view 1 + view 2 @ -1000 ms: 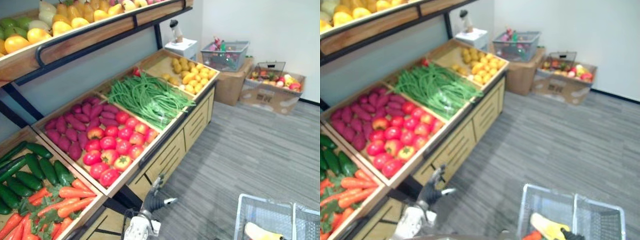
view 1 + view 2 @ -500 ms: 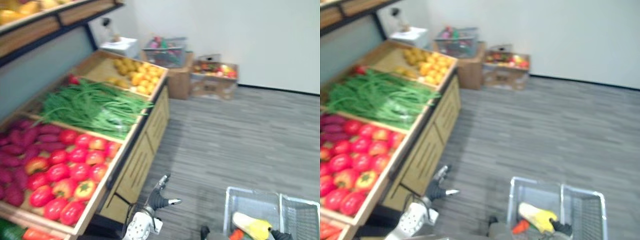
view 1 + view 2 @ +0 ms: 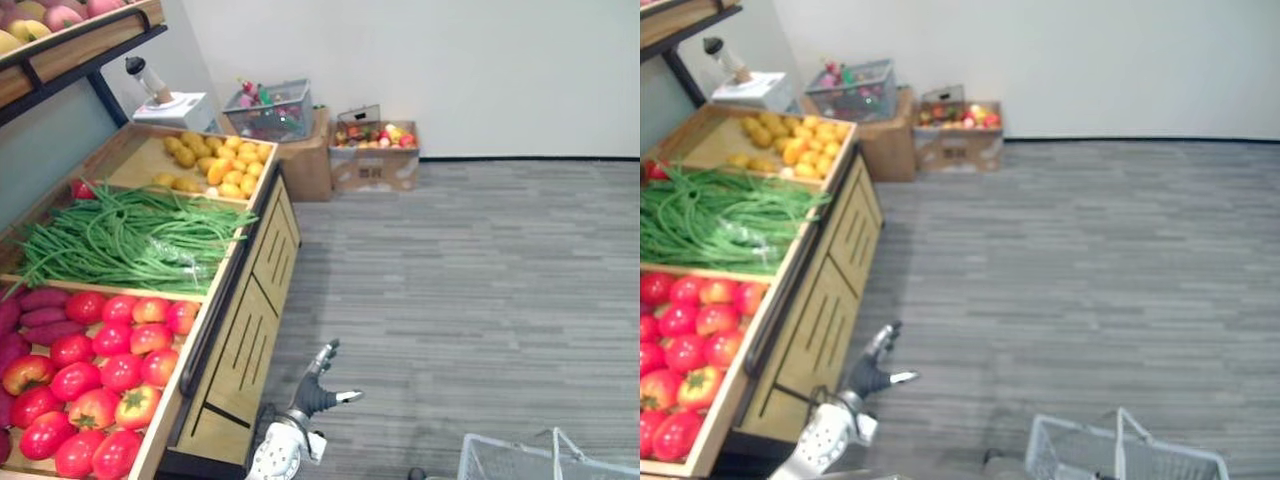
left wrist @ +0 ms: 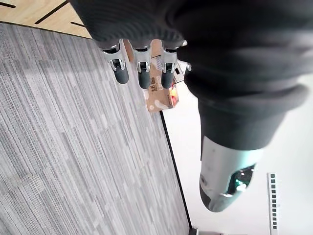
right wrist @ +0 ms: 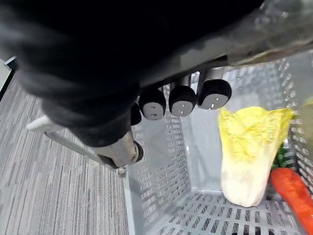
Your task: Pick vegetable in the basket
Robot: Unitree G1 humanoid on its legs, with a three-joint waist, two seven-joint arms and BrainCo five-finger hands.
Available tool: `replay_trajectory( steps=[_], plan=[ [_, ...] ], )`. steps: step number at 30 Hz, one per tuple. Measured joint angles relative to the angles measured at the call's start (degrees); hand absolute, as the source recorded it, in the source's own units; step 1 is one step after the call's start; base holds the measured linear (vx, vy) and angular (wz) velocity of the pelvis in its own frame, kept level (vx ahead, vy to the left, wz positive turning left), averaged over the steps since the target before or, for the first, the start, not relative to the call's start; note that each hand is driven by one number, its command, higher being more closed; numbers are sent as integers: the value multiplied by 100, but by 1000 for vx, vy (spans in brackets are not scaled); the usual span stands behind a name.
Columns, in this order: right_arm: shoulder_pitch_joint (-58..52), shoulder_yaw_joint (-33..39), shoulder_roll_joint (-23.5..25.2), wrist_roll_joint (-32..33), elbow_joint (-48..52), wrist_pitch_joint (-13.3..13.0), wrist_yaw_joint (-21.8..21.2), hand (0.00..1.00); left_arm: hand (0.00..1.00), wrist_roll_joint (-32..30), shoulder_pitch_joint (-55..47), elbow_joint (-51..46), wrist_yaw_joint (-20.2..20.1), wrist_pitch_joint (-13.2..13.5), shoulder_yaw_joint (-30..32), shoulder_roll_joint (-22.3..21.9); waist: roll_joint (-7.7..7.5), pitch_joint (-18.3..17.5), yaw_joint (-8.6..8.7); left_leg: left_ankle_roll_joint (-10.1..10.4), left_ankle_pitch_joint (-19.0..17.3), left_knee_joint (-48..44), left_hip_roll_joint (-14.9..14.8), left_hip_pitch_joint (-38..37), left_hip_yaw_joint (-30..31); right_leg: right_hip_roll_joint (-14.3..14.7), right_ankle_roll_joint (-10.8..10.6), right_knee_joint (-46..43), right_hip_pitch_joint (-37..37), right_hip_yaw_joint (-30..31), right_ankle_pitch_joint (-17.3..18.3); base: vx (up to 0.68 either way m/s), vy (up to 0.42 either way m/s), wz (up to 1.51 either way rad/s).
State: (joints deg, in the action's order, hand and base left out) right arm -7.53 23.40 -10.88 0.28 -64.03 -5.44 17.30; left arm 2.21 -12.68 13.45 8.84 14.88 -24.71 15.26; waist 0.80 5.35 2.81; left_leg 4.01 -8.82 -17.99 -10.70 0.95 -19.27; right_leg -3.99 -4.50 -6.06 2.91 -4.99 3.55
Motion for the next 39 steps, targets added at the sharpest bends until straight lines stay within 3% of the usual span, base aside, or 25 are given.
replay_trajectory(
  steps=[2, 5, 7, 9, 11, 15, 23, 33, 39],
  plan=[
    [75, 94, -65, 31, -50, -1, 7, 100, 0, 0, 3, -1, 0, 0, 46, -151, 57, 22, -92, 3, 2, 45, 217, -47, 927, -26, -18, 25, 6, 181, -8, -32, 20, -43],
    [52, 138, -84, 33, -53, 0, 10, 100, 0, 1, 51, -26, -17, 4, 35, -235, 147, 6, -96, 8, 0, 553, 289, -175, 919, -85, -101, 255, -27, 152, -151, -13, 93, -8],
    [39, 306, -82, 35, -74, 1, 29, 100, 0, 1, 127, -6, -28, 3, 24, -244, 204, 0, 9, 27, -11, 1032, 316, -224, 994, -120, -124, 502, -44, -43, -344, 1, 102, 50],
    [65, 296, -30, 30, -92, -1, 52, 100, 0, -14, 225, 224, -21, 1, 17, -152, 167, 24, -16, 49, 75, 1224, 438, -242, 1072, -191, -167, 869, -194, -163, -661, -11, 102, 27],
    [81, 193, -20, 30, -83, -12, 54, 100, 0, -30, 215, 437, -13, -4, -28, -57, 111, 59, -18, 41, 79, 1271, 490, -325, 1094, -232, -181, 974, -316, -203, -712, -14, 52, 8],
    [71, 142, 27, 45, 28, -34, 103, 100, 0, -143, 229, 724, -4, -8, -80, 57, 50, 25, -8, 22, 106, 1404, 564, -332, 1227, -290, -197, 1058, -363, -333, -722, 29, 14, 14],
    [80, 74, 52, 76, 45, -24, 100, 100, 0, -521, 256, 1184, 4, -65, -61, 102, 66, -29, -9, 33, 137, 1597, 559, -464, 1344, -255, -215, 1200, -530, -475, -737, 71, -8, 8],
    [66, 28, 161, 90, 46, -24, 92, 100, 0, -573, 180, 1239, -24, -130, 20, 99, -68, -141, -4, 34, 135, 1679, 554, -620, 1296, -245, -215, 1211, -623, -447, -738, 13, 1, -2],
    [59, 24, 172, 97, 51, -26, 92, 100, 0, -588, 141, 1424, -40, -129, 26, 97, -74, -151, 1, 36, 134, 1685, 538, -625, 1240, -233, -215, 1240, -600, -418, -737, -38, -2, -4]
  ],
)
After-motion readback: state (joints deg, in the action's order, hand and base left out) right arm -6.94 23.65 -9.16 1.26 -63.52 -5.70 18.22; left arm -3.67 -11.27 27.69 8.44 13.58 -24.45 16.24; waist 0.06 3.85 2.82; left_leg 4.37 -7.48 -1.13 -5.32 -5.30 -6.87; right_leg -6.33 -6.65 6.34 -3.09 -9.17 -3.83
